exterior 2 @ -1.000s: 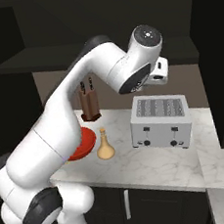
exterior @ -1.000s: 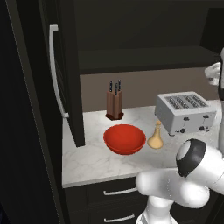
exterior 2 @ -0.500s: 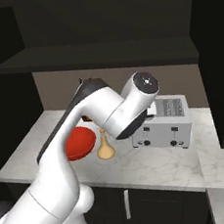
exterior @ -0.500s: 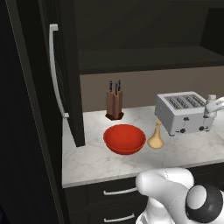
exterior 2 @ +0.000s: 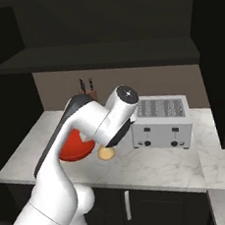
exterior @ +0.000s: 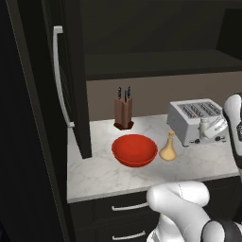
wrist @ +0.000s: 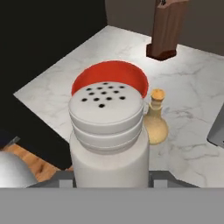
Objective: Retrieve the bottle and the shaker from the cabinet and place them next to the mixing bowl on the counter. Then add garlic from the fridge to the mixing bowl.
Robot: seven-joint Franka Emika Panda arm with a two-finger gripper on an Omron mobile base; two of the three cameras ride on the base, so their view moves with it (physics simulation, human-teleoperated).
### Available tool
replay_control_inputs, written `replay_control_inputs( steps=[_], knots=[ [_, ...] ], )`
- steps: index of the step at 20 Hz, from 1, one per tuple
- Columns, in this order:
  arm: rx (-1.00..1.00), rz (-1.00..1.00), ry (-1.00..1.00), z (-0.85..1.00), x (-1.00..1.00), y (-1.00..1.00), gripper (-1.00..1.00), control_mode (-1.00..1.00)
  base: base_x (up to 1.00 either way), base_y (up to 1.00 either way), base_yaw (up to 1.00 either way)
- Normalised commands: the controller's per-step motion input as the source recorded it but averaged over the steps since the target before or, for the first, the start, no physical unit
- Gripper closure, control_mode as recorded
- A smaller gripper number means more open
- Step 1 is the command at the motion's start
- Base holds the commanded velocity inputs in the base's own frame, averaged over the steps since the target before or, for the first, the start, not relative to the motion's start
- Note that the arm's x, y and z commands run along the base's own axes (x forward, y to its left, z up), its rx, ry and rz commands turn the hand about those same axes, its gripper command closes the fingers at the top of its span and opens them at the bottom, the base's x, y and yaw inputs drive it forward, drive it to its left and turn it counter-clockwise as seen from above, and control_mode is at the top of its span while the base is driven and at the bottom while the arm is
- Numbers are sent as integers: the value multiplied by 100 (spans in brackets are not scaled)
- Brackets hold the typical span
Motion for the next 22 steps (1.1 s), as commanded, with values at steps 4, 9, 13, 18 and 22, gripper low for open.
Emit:
replay_control_inputs(
  steps=[4, 9, 13, 18, 22],
  knots=[
    [0, 16, 0, -10, 79, 0, 100, -100, 0, 0, 0],
    [0, -1, 0, -7, 82, 0, 100, -100, 0, 0, 0],
    [1, -18, 0, -43, 25, -10, 100, -100, 0, 0, 0],
    [8, -23, 0, -45, 45, -1, 100, -100, 0, 0, 0],
    [8, -7, 0, -38, 21, 0, 100, -100, 0, 0, 0]
  ],
)
